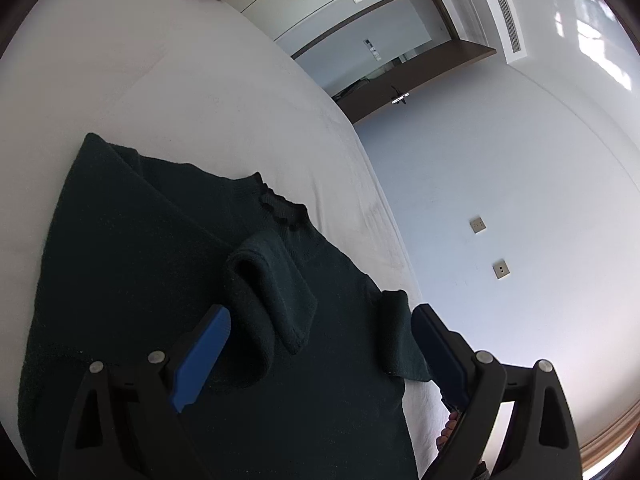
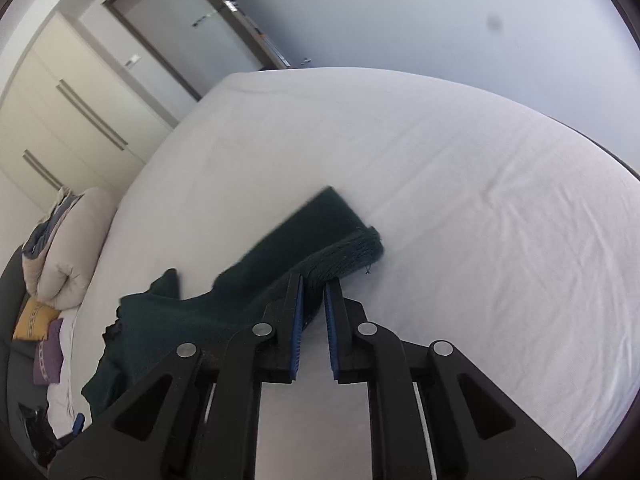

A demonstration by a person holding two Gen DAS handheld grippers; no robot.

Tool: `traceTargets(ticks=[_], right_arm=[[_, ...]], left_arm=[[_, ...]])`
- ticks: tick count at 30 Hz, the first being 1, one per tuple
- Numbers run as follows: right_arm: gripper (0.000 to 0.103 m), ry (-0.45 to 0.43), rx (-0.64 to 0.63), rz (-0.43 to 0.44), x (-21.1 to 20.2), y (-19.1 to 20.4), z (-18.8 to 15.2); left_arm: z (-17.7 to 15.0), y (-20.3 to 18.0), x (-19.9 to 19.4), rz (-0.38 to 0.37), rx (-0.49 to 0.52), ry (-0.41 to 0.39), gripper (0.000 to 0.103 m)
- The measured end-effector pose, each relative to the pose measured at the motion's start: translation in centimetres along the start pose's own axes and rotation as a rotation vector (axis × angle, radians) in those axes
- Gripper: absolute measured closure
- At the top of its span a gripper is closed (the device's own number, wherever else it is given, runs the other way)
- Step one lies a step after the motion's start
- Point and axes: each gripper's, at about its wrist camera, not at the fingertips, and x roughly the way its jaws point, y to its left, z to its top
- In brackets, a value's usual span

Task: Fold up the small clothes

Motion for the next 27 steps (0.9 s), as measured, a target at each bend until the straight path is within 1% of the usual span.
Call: traceTargets(ticks=[1,2,3,5,6,7,8,9,11,12,13,14,15,18,19,20,21,22,23,24,25,26,27], right_arm=[[0.089,-0.026,0.04,-0.007,-1.1,-1.0,-0.9],[0.089,-0.052,0.055,-0.007,-1.9,-0.7,-1.5],[0.089,-0.063,0.027,0.006,-2.7,0.1,-2.1],[0.089,-0.105,-0.035,-0.029,-3.9,3.0,-3.5],[0.089,-0.123,-0.052,-0.031,-4.3,4.8,-4.3],[0.088,-0.121,-0.057,0.016,-4.5,6.6,-5.2],[0.088,-0.089,-0.068,0.112,-4.2,8.9,-6.2],[0.087,-0.008,-0.109,0.247,-2.8,12.4,-7.4],[0.08,0.18,-0.166,0.467,0.2,17.6,-9.7],[0.076,0.243,-0.182,0.534,1.5,20.0,-11.0],[0.053,0.279,-0.198,0.571,2.9,22.3,-12.2],[0.02,0.317,-0.202,0.595,4.4,24.3,-13.2],[0.015,0.36,-0.179,0.608,6.0,25.6,-14.2],[0.014,0.526,-0.088,0.631,11.5,29.1,-17.1],[0.016,0.559,-0.066,0.609,12.8,28.4,-17.7],[0.019,0.593,-0.024,0.592,14.2,28.5,-18.7],[0.021,0.633,0.021,0.599,16.1,28.9,-19.8],[0.028,0.668,0.052,0.599,17.1,30.1,-21.7],[0.034,0.695,0.077,0.592,19.2,31.0,-22.4],[0.038,0.717,0.091,0.59,20.7,31.5,-23.6],[0.053,0.738,0.086,0.595,21.6,31.9,-24.3],[0.076,0.75,0.065,0.591,22.4,32.7,-25.4],[0.082,0.746,0.032,0.57,22.9,33.5,-26.1]], left_arm=[[0.2,0.0,-0.1,0.014,0.01,-0.01,0.01],[0.3,0.0,0.0,0.029,0.022,-0.013,0.01],[0.4,0.0,0.2,0.049,0.038,-0.014,0.01],[0.4,0.1,0.5,0.096,0.06,-0.013,0.01],[0.4,0.4,0.5,0.101,0.064,-0.016,0.01],[0.3,0.6,0.4,0.095,0.064,-0.023,0.01],[0.3,0.9,0.5,0.1,0.063,-0.026,0.01],[0.2,1.2,0.6,0.11,0.063,-0.025,0.01],[-0.1,1.6,0.6,0.115,0.066,-0.027,0.01],[-0.2,1.7,0.4,0.113,0.071,-0.036,0.01],[-0.3,1.9,0.1,0.118,0.079,-0.05,0.01],[-0.4,2.0,-0.1,0.121,0.085,-0.065,0.01],[-0.4,2.0,-0.3,0.12,0.091,-0.078,0.01],[-0.5,2.4,-0.5,0.128,0.095,-0.095,0.012],[-0.5,2.6,-0.4,0.129,0.098,-0.091,0.014],[-0.7,2.9,-0.3,0.134,0.097,-0.087,0.015],[-0.8,3.2,-0.2,0.133,0.094,-0.084,0.017],[-0.9,3.5,-0.1,0.133,0.089,-0.079,0.017],[-0.9,3.8,0.0,0.138,0.081,-0.074,0.017],[-1.0,4.2,0.2,0.144,0.073,-0.071,0.017],[-1.0,4.6,0.3,0.152,0.063,-0.064,0.017],[-1.1,5.0,0.4,0.163,0.052,-0.058,0.017],[-1.1,5.5,0.4,0.166,0.039,-0.052,0.017]])
